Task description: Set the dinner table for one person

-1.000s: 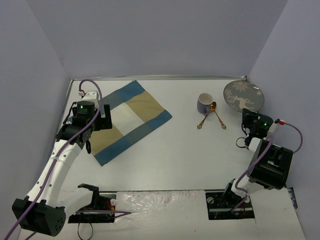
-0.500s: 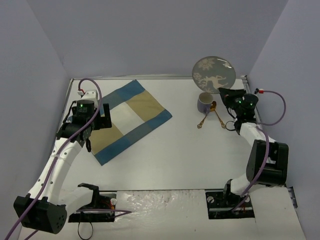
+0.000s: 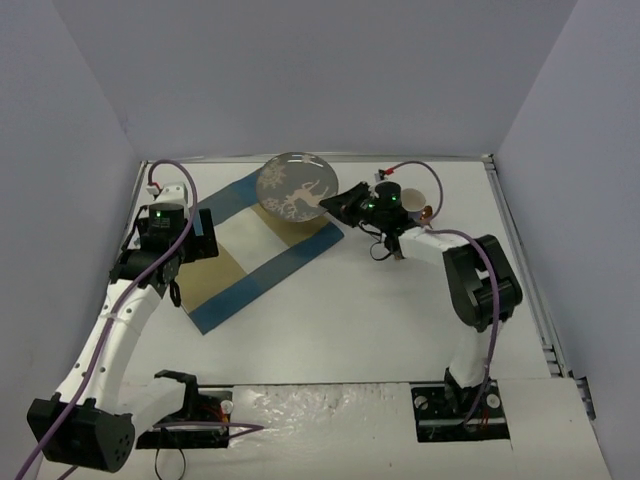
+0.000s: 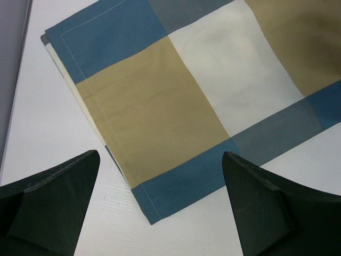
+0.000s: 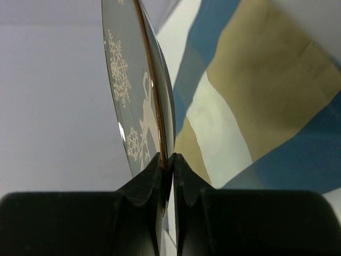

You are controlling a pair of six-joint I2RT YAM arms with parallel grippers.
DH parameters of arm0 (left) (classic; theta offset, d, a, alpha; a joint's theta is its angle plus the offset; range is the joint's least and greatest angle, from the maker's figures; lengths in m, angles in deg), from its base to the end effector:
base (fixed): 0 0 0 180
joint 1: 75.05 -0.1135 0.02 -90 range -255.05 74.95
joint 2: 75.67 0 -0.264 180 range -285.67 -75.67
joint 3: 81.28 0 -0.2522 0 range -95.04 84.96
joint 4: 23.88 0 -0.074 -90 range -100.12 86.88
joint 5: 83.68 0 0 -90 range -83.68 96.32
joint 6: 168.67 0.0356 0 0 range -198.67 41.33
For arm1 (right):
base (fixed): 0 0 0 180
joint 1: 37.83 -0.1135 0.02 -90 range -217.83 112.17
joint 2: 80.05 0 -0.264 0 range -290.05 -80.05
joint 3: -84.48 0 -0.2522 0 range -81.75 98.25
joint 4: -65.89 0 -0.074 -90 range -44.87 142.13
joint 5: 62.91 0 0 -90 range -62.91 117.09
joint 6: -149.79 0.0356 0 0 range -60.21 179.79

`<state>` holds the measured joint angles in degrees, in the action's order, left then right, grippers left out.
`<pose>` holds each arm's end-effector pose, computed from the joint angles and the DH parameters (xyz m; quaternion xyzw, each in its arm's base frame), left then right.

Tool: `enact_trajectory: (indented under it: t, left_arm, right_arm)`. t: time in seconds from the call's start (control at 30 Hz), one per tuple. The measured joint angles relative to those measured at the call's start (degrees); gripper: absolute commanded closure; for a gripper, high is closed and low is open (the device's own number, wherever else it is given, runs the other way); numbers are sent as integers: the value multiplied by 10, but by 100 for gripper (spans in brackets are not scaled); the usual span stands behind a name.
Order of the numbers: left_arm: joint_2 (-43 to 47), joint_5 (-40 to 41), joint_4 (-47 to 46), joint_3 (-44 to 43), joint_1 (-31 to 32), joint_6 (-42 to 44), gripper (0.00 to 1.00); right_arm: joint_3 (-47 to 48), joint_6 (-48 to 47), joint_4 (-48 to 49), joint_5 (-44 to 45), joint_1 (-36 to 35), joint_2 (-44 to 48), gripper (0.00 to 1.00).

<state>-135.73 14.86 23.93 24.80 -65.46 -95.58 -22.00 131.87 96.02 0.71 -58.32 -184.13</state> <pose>0.2214 -0.0321 0.3417 -0.0911 0.8763 -0.0434 0.4711 0.3760 0.1574 0.2405 0.1560 0.6921 0.6077 0.3569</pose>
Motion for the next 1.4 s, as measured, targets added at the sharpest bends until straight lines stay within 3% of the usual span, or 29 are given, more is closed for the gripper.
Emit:
enact_trajectory:
  t: [0.43,0.9,1.4]
  left_arm:
    - [8,25,1,0,-7,-7,3]
    - [11,25,2,0,-8,-9,3]
    - [11,25,2,0,-10,-9,3]
  right_arm:
    - [119,-12,-7,-5,-134,-199,100]
    - [190,-16,26,-2,-167,-280,100]
    - [200,-16,27,-1,-175,-316,100]
